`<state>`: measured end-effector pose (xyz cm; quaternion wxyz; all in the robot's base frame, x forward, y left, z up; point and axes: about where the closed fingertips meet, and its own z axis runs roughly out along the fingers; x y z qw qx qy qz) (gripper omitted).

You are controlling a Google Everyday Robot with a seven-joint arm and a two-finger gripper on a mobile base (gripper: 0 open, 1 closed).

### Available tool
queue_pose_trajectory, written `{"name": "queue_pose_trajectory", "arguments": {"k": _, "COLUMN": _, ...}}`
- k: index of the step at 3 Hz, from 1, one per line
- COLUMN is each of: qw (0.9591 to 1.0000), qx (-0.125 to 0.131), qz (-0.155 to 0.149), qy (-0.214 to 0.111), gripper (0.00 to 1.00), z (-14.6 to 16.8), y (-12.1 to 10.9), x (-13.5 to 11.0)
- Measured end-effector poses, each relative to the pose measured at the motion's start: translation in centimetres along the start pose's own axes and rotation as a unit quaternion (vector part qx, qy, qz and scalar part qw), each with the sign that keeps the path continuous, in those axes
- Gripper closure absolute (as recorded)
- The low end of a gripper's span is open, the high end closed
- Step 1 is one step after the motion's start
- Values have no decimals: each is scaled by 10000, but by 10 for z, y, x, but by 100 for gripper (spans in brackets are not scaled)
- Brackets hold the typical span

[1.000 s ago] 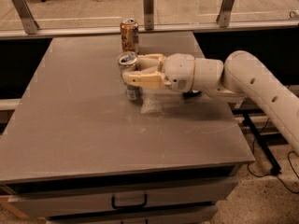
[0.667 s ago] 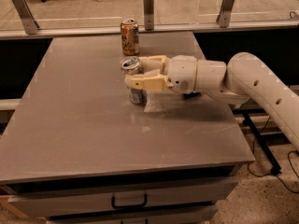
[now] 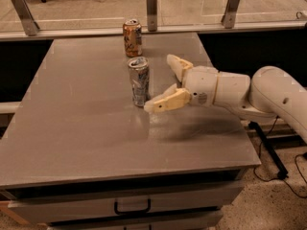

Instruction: Place redbull can upright

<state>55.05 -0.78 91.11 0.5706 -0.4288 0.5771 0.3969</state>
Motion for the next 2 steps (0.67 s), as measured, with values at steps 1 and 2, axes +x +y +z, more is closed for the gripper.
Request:
{"name": "queue_pose_trajectory", "arguments": {"k": 1, "qw": 9975, "qx": 659, "qz": 255, "qy": 72, "gripper": 0, "z": -36, "y": 19, "x": 0}}
{"name": "queue_pose_trajectory", "arguments": {"k": 2, "qw": 9941, "qx": 1013, "qz": 350, "qy": 149, "gripper": 0, "z": -71, "y": 18, "x": 14}}
